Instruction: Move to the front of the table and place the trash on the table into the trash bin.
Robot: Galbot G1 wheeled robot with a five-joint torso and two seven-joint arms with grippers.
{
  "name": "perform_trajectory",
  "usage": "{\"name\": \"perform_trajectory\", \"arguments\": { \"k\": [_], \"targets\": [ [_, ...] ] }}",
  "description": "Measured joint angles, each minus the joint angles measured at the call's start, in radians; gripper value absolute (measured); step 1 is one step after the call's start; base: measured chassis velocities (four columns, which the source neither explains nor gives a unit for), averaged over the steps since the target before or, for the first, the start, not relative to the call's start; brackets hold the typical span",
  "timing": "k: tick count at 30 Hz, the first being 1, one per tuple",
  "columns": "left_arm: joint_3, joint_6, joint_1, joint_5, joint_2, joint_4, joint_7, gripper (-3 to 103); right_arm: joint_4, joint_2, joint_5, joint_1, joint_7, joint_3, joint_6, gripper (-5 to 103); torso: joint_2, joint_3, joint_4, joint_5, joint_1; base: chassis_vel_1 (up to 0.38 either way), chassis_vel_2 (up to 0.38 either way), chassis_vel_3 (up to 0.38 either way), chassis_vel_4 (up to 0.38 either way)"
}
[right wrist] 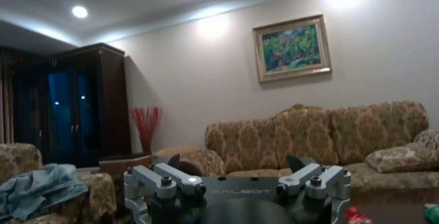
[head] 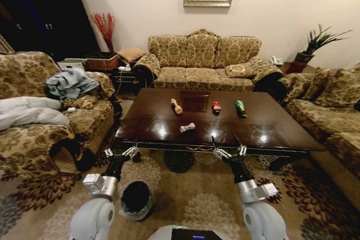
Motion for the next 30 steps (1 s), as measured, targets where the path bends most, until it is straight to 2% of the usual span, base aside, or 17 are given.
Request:
{"name": "perform_trajectory", "arguments": {
  "k": [3, 6, 7, 8, 9, 11, 12, 13, 15, 19, 20, 22, 23, 24, 27, 28, 30],
  "targets": [
    [-0.015, 0.016, 0.007, -0.010, 0.030, 0.018, -0.013, 100, 0.004, -0.004, 0.004, -0.012, 0.018, -0.003, -0.017, 100, 0.000, 0.000, -0.0001, 0.0003, 0.000, 0.151, 0.139, -0.087, -0.191],
    [-0.044, 0.115, 0.055, -0.012, 0.094, 0.034, -0.043, 96, 0.018, -0.020, 0.038, -0.040, 0.051, 0.003, -0.082, 100, 0.000, 0.000, 0.0000, 0.0006, 0.000, 0.010, 0.009, -0.013, -0.035],
    [-0.044, 0.115, 0.055, -0.012, 0.094, 0.034, -0.043, 96, 0.018, -0.020, 0.038, -0.040, 0.051, 0.003, -0.082, 100, 0.000, 0.000, 0.0000, 0.0006, 0.000, 0.000, 0.000, 0.000, 0.000],
    [-0.046, 0.164, 0.069, -0.027, 0.111, 0.035, -0.051, 95, 0.017, -0.024, 0.050, -0.045, 0.056, 0.006, -0.094, 100, 0.000, 0.000, -0.0001, 0.0016, 0.000, -0.018, -0.068, 0.035, 0.042],
    [-0.047, 0.244, 0.085, -0.057, 0.142, 0.058, -0.067, 95, 0.005, -0.030, 0.070, -0.052, 0.060, 0.009, -0.105, 100, 0.000, 0.000, -0.0002, 0.0022, 0.000, -0.067, -0.077, 0.036, 0.044],
    [-0.048, 0.269, 0.089, -0.064, 0.159, 0.087, -0.073, 95, -0.007, -0.032, 0.078, -0.054, 0.061, 0.010, -0.109, 100, 0.000, 0.000, -0.0002, 0.0014, 0.000, -0.058, -0.077, 0.036, 0.058],
    [-0.050, 0.290, 0.091, -0.077, 0.181, 0.136, -0.080, 92, -0.024, -0.034, 0.081, -0.054, 0.061, 0.011, -0.109, 100, 0.000, 0.000, -0.0003, 0.0014, 0.000, -0.058, -0.064, 0.040, 0.058],
    [-0.050, 0.305, 0.090, -0.092, 0.201, 0.192, -0.083, 94, -0.044, -0.034, 0.083, -0.052, 0.058, 0.011, -0.107, 100, 0.000, 0.000, -0.0002, 0.0013, 0.000, 0.000, 0.000, 0.000, 0.000],
    [-0.049, 0.309, 0.089, -0.097, 0.212, 0.226, -0.084, 95, -0.054, -0.034, 0.085, -0.050, 0.057, 0.011, -0.106, 100, 0.000, 0.000, -0.0001, 0.0014, 0.000, 0.000, 0.000, 0.000, 0.000],
    [0.000, 0.282, 0.026, -0.096, 0.251, 0.496, -0.076, 97, -0.131, -0.029, 0.092, -0.040, 0.048, 0.011, -0.084, 100, 0.000, 0.000, 0.0001, 0.0006, 0.000, 0.000, 0.000, 0.000, 0.000],
    [0.000, 0.282, 0.026, -0.096, 0.251, 0.496, -0.076, 97, -0.131, -0.029, 0.092, -0.040, 0.048, 0.011, -0.084, 100, 0.000, 0.000, 0.0001, 0.0006, 0.000, 0.000, 0.000, 0.000, 0.000],
    [0.026, 0.256, -0.035, -0.097, 0.258, 0.644, -0.069, 97, -0.157, -0.039, 0.094, -0.034, 0.047, 0.009, -0.082, 100, 0.000, 0.000, 0.0000, 0.0005, 0.000, 0.000, 0.000, 0.000, 0.000],
    [0.036, 0.244, -0.080, -0.125, 0.260, 0.721, -0.068, 97, -0.171, -0.048, 0.094, -0.022, 0.045, 0.007, -0.083, 100, 0.000, 0.000, 0.0002, 0.0008, 0.000, 0.000, 0.000, 0.000, 0.000],
    [0.036, 0.244, -0.080, -0.125, 0.260, 0.721, -0.068, 97, -0.171, -0.048, 0.094, -0.022, 0.045, 0.007, -0.083, 100, 0.000, 0.000, 0.0002, 0.0008, 0.000, 0.000, 0.000, 0.000, 0.000],
    [0.073, 0.225, -0.202, -0.180, 0.277, 0.908, -0.070, 97, -0.184, -0.057, 0.090, -0.015, 0.045, 0.007, -0.094, 100, 0.000, 0.000, -0.0006, 0.0007, 0.000, 0.000, 0.000, 0.000, 0.000],
    [0.073, 0.225, -0.202, -0.180, 0.277, 0.908, -0.070, 97, -0.184, -0.057, 0.090, -0.015, 0.045, 0.007, -0.094, 100, 0.000, 0.000, -0.0006, 0.0007, 0.000, 0.000, 0.000, 0.000, 0.000],
    [0.094, 0.206, -0.244, -0.190, 0.285, 0.990, -0.063, 97, -0.185, -0.057, 0.087, -0.017, 0.046, 0.010, -0.095, 100, 0.000, 0.000, -0.0003, 0.0010, 0.000, 0.000, 0.000, 0.000, 0.000]
  ]
}}
